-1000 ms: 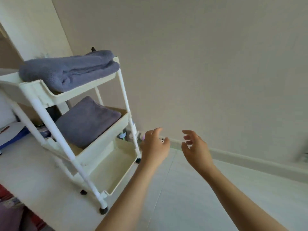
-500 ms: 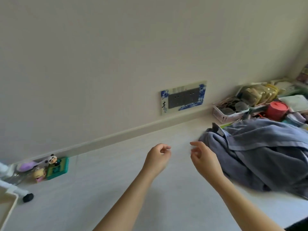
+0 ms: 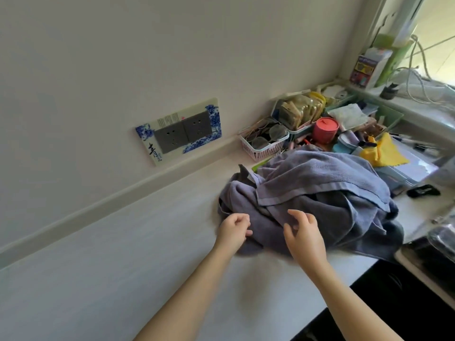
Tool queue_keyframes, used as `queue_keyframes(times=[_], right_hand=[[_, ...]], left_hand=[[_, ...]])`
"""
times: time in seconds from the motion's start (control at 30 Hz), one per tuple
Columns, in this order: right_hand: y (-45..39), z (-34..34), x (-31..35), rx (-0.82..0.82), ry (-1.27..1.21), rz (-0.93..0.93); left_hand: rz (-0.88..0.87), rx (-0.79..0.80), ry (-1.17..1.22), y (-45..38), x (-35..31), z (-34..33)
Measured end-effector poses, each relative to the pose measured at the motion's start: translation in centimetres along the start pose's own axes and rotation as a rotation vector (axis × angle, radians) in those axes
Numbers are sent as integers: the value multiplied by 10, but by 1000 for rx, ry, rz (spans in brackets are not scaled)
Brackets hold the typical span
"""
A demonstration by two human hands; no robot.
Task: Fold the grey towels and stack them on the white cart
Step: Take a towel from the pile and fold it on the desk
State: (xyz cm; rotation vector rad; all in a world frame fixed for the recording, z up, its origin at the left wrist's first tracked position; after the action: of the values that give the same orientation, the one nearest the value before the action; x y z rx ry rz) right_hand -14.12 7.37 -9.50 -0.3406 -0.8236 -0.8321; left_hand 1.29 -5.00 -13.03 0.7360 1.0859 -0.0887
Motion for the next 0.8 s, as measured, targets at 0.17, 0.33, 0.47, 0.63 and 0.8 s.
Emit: queue_keyframes(times=[0.17,0.33,0.47,0.63,0.8], right_hand=[[-16,25,-8,-73,-121,10],[-24,33,-13,-77,-189,30],[-28,33,-17,-57,-200,10],[-32,34,-8,-79,-229,17],[-33,43,2,-135,-270,15]], left_hand=[[50,135,257,-24,-17,-45],[191,153,511,-40,-23,-72],[198,115,513,-43,-29,-79],[111,61,466,-43,-35,-66],[-10,-128,670,-24,-38,-2]])
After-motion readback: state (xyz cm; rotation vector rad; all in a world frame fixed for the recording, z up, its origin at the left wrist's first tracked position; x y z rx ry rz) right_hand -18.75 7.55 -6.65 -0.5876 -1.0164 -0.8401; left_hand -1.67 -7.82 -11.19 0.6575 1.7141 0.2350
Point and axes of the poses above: each hand's wrist, its own y-axis away from the middle knuckle, its own z-axis out of the back of the hand, x = y × z, the point moved 10 cm from there along -y, towards the middle knuckle, and after that the axes turned 5 degrees about -y, right-handed, at the moved point
